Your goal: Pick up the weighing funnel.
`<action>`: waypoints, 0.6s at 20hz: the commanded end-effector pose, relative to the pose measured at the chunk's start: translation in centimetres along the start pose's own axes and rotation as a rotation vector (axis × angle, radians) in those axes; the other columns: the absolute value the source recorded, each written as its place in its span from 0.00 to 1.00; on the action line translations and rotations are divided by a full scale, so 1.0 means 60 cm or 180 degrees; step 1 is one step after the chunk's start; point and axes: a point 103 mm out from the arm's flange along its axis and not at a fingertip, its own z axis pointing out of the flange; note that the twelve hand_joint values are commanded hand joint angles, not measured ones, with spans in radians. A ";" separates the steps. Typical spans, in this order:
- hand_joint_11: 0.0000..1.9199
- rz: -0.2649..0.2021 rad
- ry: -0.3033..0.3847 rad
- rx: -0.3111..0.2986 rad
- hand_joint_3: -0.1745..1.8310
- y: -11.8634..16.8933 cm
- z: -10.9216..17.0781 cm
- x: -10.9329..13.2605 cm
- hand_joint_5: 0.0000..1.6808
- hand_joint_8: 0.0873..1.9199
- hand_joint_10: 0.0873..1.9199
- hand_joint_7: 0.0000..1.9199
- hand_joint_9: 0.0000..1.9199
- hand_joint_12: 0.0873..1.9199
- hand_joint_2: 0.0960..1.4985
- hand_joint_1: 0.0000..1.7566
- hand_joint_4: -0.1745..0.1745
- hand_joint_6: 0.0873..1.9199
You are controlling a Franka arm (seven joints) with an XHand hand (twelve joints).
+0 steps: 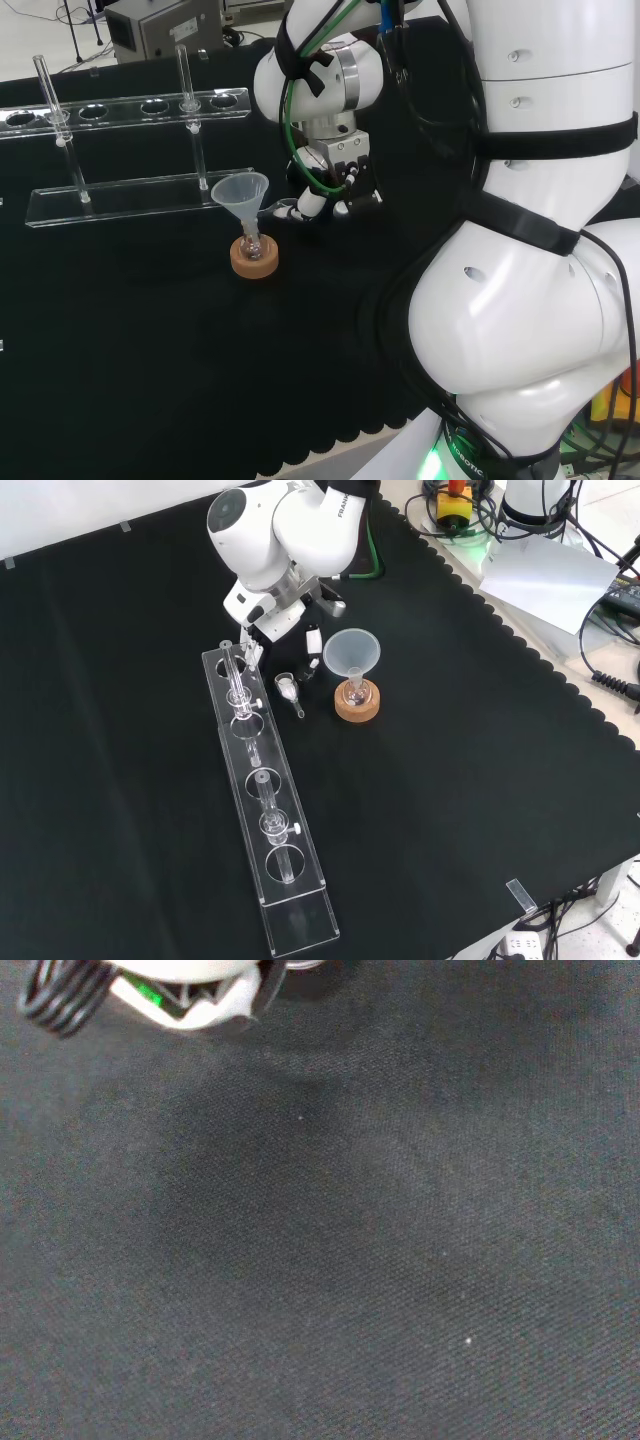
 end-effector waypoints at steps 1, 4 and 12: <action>0.46 0.0003 -0.0010 -0.0002 0.42 0.009 0.003 0.007 0.37 0.30 0.05 0.38 0.58 0.53 0.35 0.52 0.35 0.25; 0.46 0.0000 -0.0005 -0.0006 0.42 0.009 0.004 0.004 0.37 0.30 0.05 0.37 0.58 0.53 0.35 0.53 0.35 0.26; 0.46 -0.0006 -0.0018 0.0020 0.41 0.012 0.004 0.006 0.39 0.30 0.05 0.37 0.57 0.54 0.35 0.53 0.36 0.27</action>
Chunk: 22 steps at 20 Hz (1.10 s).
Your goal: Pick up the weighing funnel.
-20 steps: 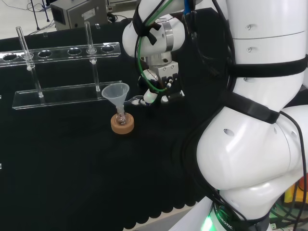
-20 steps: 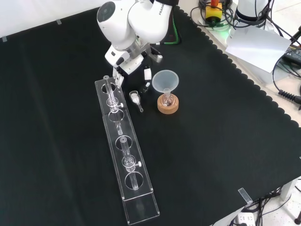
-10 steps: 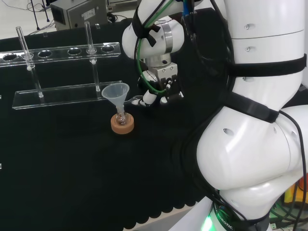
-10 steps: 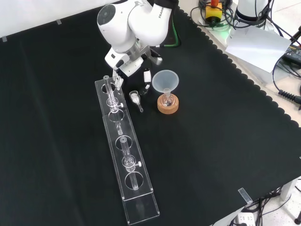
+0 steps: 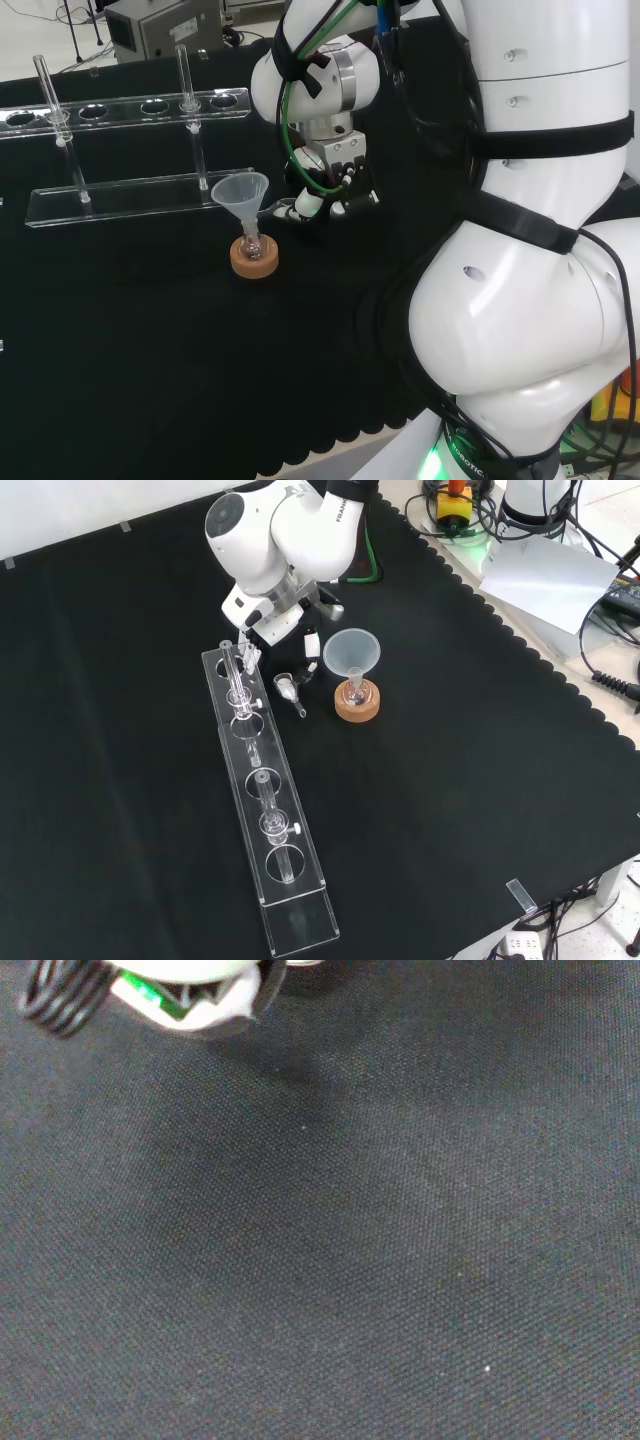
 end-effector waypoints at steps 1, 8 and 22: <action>0.46 -0.0019 0.0001 0.0008 0.41 0.001 0.002 0.002 0.40 0.30 0.05 0.37 0.57 0.54 0.35 0.53 0.36 0.27; 0.46 -0.0050 -0.0056 0.0015 0.41 0.005 0.003 0.023 0.41 0.31 0.05 0.37 0.57 0.54 0.35 0.53 0.36 0.30; 0.46 -0.0051 -0.0102 0.0048 0.41 0.000 0.006 0.037 0.43 0.31 0.06 0.37 0.57 0.54 0.35 0.53 0.39 0.32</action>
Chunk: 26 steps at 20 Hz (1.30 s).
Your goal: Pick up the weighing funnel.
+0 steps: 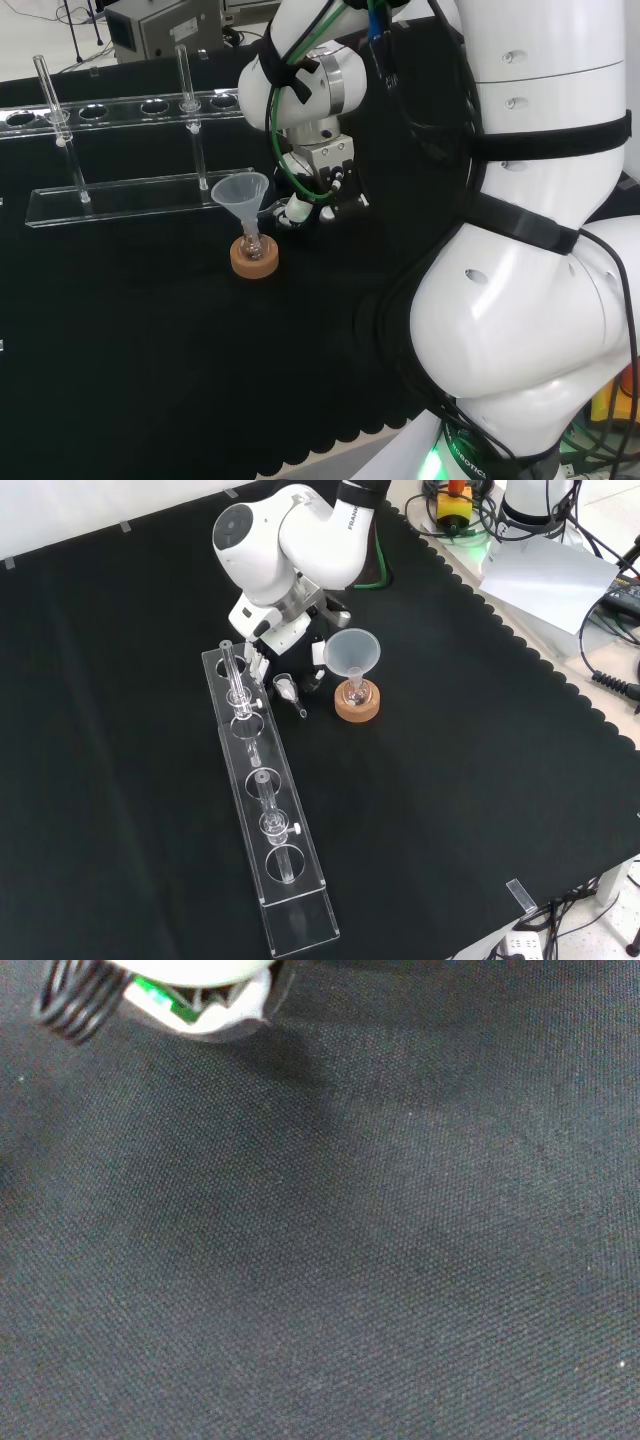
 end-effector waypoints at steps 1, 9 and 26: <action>0.46 0.0003 -0.0020 0.0013 0.41 0.001 0.002 0.002 0.45 0.31 0.06 0.37 0.57 0.54 0.35 0.53 0.41 0.33; 0.50 0.0095 -0.0112 -0.0026 0.47 0.002 -0.002 -0.004 0.70 0.29 0.07 0.41 0.60 0.50 0.38 0.63 0.98 0.42; 0.52 0.0358 -0.0250 -0.0148 0.51 -0.076 -0.123 -0.087 0.71 0.28 0.06 0.41 0.62 0.49 0.36 0.63 1.00 0.45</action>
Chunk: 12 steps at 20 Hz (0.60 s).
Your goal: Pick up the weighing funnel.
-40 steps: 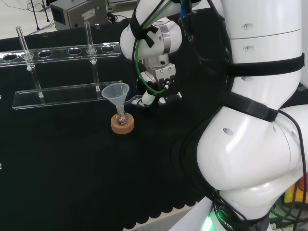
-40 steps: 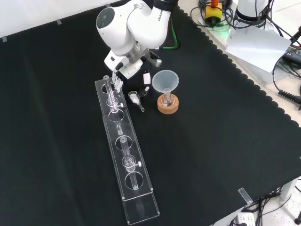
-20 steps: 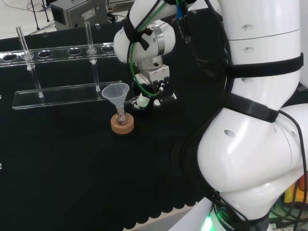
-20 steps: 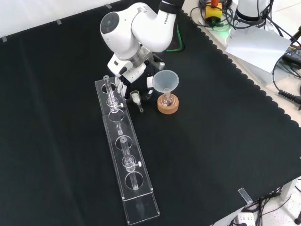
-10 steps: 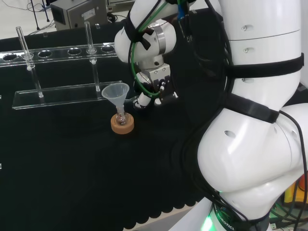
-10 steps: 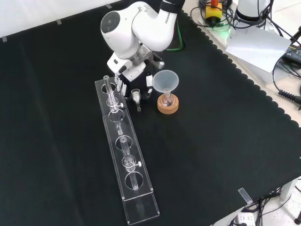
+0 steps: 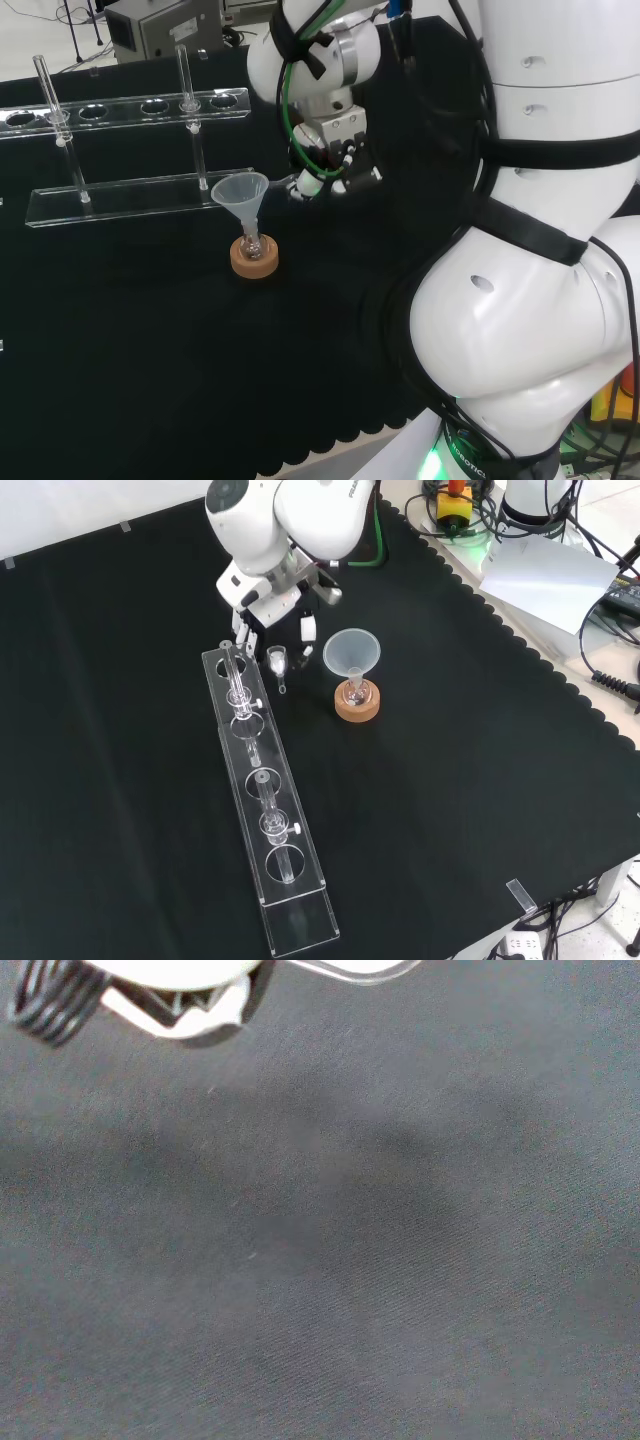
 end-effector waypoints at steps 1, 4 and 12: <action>0.52 0.0162 -0.0125 0.0000 0.51 -0.051 -0.049 -0.050 0.71 0.28 0.06 0.42 0.62 0.49 0.36 0.63 1.00 0.45; 0.52 0.0204 -0.0180 0.0070 0.51 -0.070 -0.071 -0.062 0.71 0.28 0.06 0.43 0.62 0.49 0.36 0.64 1.00 0.44; 0.54 0.0281 -0.0303 0.0016 0.51 -0.116 -0.116 -0.066 0.72 0.24 0.05 0.54 0.66 0.47 0.35 0.64 1.00 0.43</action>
